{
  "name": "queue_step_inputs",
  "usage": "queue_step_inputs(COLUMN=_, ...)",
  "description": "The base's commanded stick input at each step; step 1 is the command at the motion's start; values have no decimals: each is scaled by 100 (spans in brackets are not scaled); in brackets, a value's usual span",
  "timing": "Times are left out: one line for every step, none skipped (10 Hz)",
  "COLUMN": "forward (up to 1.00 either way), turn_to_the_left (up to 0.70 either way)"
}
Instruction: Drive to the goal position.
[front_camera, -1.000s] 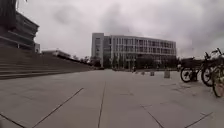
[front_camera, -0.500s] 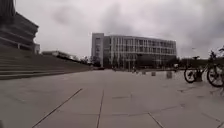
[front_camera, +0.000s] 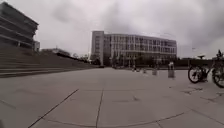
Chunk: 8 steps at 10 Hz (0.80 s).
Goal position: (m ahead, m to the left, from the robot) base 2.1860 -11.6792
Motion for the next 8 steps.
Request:
queue_step_inputs(forward=50, turn_to_the_left=0)
queue_step_inputs(forward=50, turn_to_the_left=0)
queue_step_inputs(forward=50, turn_to_the_left=0)
queue_step_inputs(forward=50, turn_to_the_left=0)
queue_step_inputs(forward=50, turn_to_the_left=0)
queue_step_inputs(forward=50, turn_to_the_left=0)
queue_step_inputs(forward=50, turn_to_the_left=0)
queue_step_inputs(forward=50, turn_to_the_left=0)
